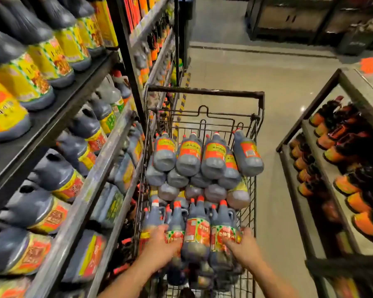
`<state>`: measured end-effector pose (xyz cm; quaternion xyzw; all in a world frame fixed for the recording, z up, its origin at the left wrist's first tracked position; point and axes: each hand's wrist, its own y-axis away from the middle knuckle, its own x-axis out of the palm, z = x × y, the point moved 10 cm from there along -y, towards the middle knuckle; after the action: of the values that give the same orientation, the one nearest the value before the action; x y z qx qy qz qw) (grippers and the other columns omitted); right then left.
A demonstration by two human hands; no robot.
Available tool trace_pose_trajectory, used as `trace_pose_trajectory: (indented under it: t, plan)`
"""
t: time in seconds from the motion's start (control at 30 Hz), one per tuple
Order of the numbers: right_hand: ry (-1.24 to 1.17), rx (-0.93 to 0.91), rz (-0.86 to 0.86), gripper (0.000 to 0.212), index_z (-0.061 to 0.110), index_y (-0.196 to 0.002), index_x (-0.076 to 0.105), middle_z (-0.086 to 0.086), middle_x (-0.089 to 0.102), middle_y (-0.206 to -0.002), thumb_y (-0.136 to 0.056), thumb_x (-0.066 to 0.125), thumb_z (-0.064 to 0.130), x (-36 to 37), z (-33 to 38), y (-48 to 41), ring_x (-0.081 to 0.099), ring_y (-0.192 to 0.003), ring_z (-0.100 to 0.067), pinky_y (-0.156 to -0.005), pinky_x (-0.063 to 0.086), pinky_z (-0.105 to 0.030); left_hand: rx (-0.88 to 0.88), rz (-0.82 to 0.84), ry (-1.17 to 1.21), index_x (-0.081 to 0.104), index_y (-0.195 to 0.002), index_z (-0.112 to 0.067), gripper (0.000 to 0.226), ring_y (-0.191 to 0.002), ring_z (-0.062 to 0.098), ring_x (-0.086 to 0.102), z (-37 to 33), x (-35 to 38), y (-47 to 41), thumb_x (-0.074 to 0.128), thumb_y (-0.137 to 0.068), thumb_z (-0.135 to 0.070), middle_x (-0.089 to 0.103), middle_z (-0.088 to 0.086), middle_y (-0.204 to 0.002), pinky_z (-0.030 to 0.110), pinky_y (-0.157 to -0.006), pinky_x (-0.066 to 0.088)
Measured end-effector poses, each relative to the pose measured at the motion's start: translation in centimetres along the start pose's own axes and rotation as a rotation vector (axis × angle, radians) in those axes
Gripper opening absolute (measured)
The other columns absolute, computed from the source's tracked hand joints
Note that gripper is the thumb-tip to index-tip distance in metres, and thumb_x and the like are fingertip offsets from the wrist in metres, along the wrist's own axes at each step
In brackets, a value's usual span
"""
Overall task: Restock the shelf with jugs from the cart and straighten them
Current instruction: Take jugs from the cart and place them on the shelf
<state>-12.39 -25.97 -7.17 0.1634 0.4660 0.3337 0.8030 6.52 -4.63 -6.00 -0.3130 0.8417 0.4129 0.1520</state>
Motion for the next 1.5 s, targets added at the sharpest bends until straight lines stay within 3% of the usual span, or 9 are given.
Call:
trace_pose_trajectory:
  t: [0.17,0.23,0.33,0.43,0.67,0.9,1.07,1.23,1.5]
  plan:
    - [-0.021,0.09,0.076,0.103,0.004,-0.143,0.024,-0.017,0.056,-0.129,-0.069,0.082,0.047,1.9,-1.1,-2.5,0.057,-0.115,-0.034,-0.091,0.048,-0.035,-0.029,0.073,-0.04,0.031,-0.15,-0.013,0.085,-0.136,0.024,0.042,-1.2,3.3,-2.8,0.074,-0.083,-0.043,0.038,0.009,-0.151,0.029,-0.104,0.038]
    - [-0.048,0.128,0.093,0.107,0.006,-0.143,0.023,-0.016,0.057,-0.127,-0.066,0.083,0.05,2.8,-1.9,-2.9,0.059,-0.111,-0.033,-0.088,0.049,-0.037,-0.063,0.104,-0.051,0.023,-0.154,-0.011,0.096,-0.142,0.024,0.034,-0.9,4.7,-3.7,0.076,-0.08,-0.043,0.03,0.009,-0.157,0.03,-0.109,0.032]
    - [-0.072,0.148,0.071,0.11,0.006,-0.141,0.026,-0.014,0.058,-0.126,-0.061,0.087,0.049,3.3,-2.3,-3.7,0.059,-0.108,-0.03,-0.08,0.045,-0.029,-0.099,0.15,-0.076,0.028,-0.151,-0.009,0.1,-0.14,0.027,0.038,-0.9,6.2,-4.8,0.081,-0.074,-0.044,0.037,0.009,-0.149,0.03,-0.11,0.033]
    - [-0.111,0.185,0.105,0.122,0.008,-0.145,0.022,-0.016,0.052,-0.133,-0.054,0.089,0.053,4.2,-2.9,-4.2,0.056,-0.116,-0.032,-0.094,0.049,-0.04,-0.096,0.152,-0.109,0.039,-0.141,-0.015,0.092,-0.131,0.026,0.045,-1.2,7.3,-5.7,0.084,-0.068,-0.049,0.044,0.005,-0.137,0.033,-0.11,0.037]
    - [-0.061,0.227,0.143,0.134,0.012,-0.147,0.021,-0.014,0.042,-0.137,-0.042,0.088,0.062,5.0,-3.4,-5.0,0.049,-0.122,-0.031,-0.099,0.048,-0.045,-0.212,0.141,-0.188,0.02,-0.154,-0.017,0.113,-0.142,0.033,0.029,-1.0,8.6,-7.6,0.073,-0.069,-0.069,0.022,0.009,-0.154,0.051,-0.115,0.031]
    - [-0.123,0.203,0.161,0.123,0.012,-0.136,0.032,-0.012,0.053,-0.123,-0.034,0.083,0.057,4.8,-3.3,-4.8,0.059,-0.108,-0.029,-0.089,0.055,-0.044,-0.307,0.144,-0.281,0.028,-0.15,-0.016,0.115,-0.137,0.036,0.032,-0.7,8.8,-8.2,0.072,-0.063,-0.076,0.024,0.011,-0.146,0.048,-0.113,0.034]
    - [-0.262,0.178,0.2,0.099,0.014,-0.121,0.044,-0.013,0.061,-0.111,-0.037,0.086,0.041,5.0,-3.2,-4.2,0.066,-0.093,-0.027,-0.08,0.058,-0.045,-0.342,0.122,-0.271,0.034,-0.143,-0.014,0.112,-0.13,0.034,0.036,-0.5,8.9,-8.7,0.079,-0.057,-0.071,0.026,0.009,-0.136,0.046,-0.108,0.039]
    - [-0.258,0.143,0.161,0.086,0.018,-0.118,0.045,-0.003,0.068,-0.096,-0.045,0.089,0.031,3.4,-4.1,-2.8,0.07,-0.078,-0.017,-0.072,0.06,-0.043,-0.361,0.082,-0.301,0.023,-0.149,-0.014,0.125,-0.134,0.034,0.023,-0.5,9.6,-8.6,0.08,-0.054,-0.071,0.017,0.005,-0.142,0.046,-0.105,0.037]
    - [-0.317,0.033,0.051,0.097,0.023,-0.129,0.034,0.005,0.064,-0.102,-0.051,0.092,0.035,-0.8,-3.4,-0.9,0.067,-0.086,-0.01,-0.079,0.057,-0.038,-0.343,-0.072,-0.332,0.039,-0.139,-0.013,0.105,-0.13,0.033,0.033,-1.5,9.0,-7.9,0.084,-0.058,-0.061,0.031,0.005,-0.141,0.044,-0.092,0.046]
